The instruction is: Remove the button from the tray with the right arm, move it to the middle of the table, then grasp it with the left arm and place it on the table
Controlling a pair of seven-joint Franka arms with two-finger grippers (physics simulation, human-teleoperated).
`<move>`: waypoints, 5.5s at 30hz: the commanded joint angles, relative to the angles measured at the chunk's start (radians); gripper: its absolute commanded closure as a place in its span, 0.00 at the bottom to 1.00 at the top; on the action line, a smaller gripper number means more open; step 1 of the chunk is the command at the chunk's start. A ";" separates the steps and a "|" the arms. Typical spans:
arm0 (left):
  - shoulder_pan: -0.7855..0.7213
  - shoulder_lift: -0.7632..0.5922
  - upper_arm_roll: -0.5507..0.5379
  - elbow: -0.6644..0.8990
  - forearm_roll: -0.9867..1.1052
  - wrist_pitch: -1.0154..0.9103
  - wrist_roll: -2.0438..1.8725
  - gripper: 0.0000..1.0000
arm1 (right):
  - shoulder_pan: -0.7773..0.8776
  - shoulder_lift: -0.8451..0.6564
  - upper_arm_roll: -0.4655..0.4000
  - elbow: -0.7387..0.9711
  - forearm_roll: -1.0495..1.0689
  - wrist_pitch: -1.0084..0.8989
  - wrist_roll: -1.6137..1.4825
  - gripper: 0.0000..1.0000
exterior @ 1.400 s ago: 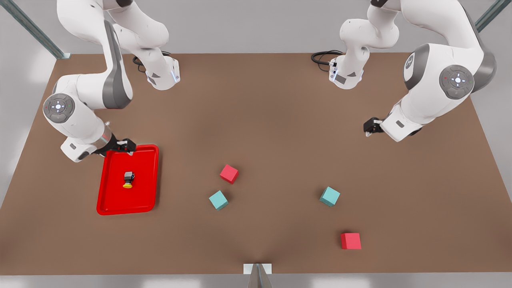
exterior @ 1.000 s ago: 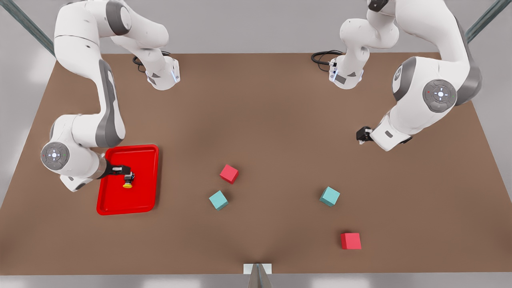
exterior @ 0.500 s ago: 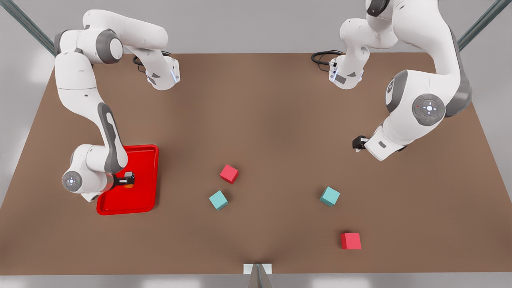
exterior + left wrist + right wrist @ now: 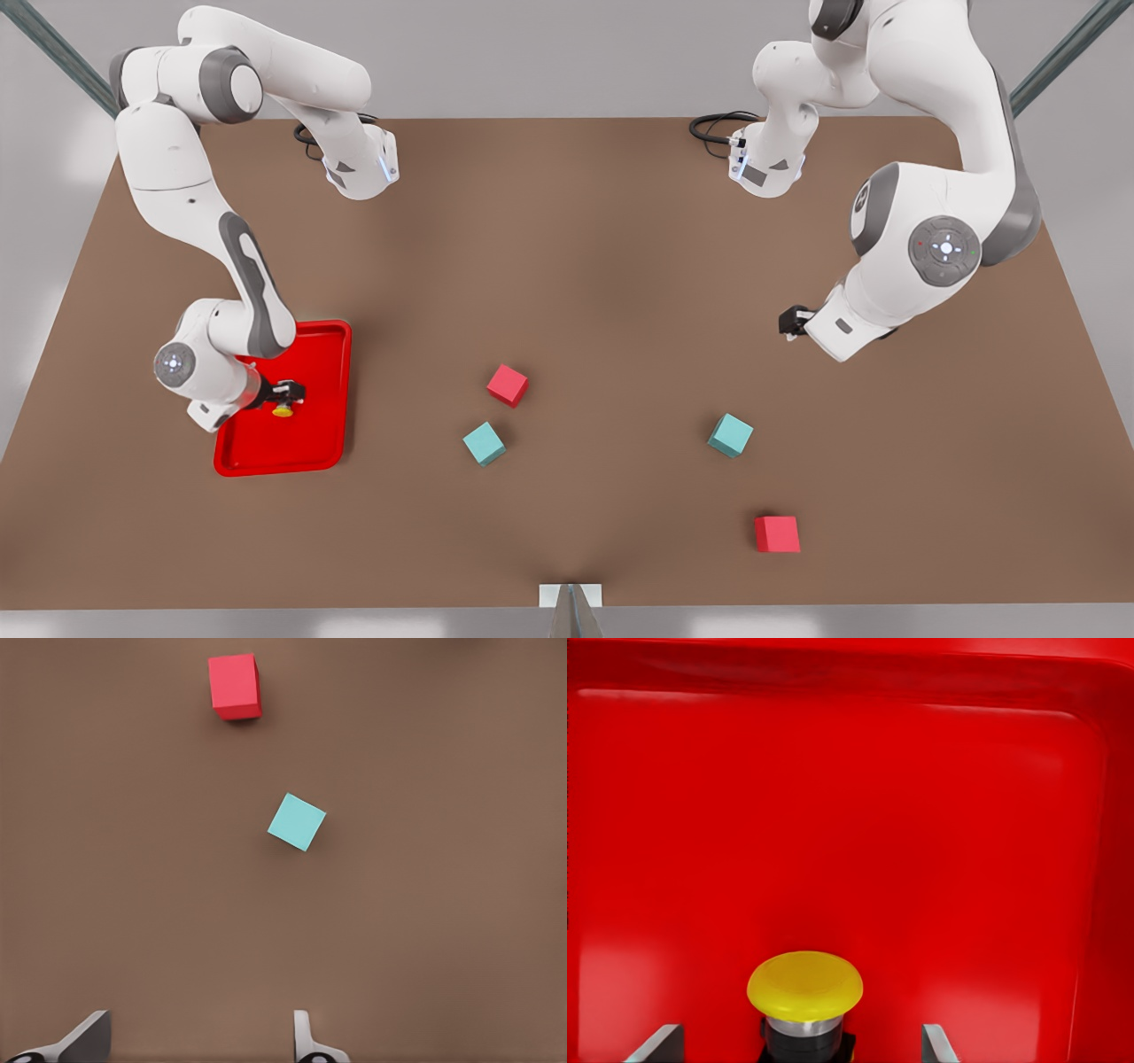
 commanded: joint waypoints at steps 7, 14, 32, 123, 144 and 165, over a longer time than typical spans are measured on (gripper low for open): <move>0.000 0.002 0.000 0.001 0.001 0.011 -0.004 0.00 | -0.016 -0.024 -0.001 -0.072 0.002 0.058 -0.109 0.00; 0.000 0.002 0.000 -0.001 0.001 0.011 -0.004 0.00 | -0.007 -0.024 -0.001 -0.050 0.002 0.065 -0.109 0.00; 0.000 0.009 0.000 -0.001 -0.002 0.009 -0.004 0.00 | -0.002 -0.013 -0.001 -0.038 0.002 0.063 -0.113 0.60; -0.413 0.514 -0.092 -0.119 -0.027 0.656 -0.064 0.00 | 0.128 -0.341 0.127 0.530 -0.001 -0.853 0.249 0.00; -0.383 0.526 -0.092 -0.122 -0.035 0.655 -0.046 0.18 | 0.128 -0.338 0.127 0.534 -0.026 -0.854 0.246 0.00; -0.390 0.542 -0.092 -0.079 -0.039 0.563 -0.064 0.47 | 0.136 -0.335 0.127 0.534 -0.026 -0.854 0.247 0.00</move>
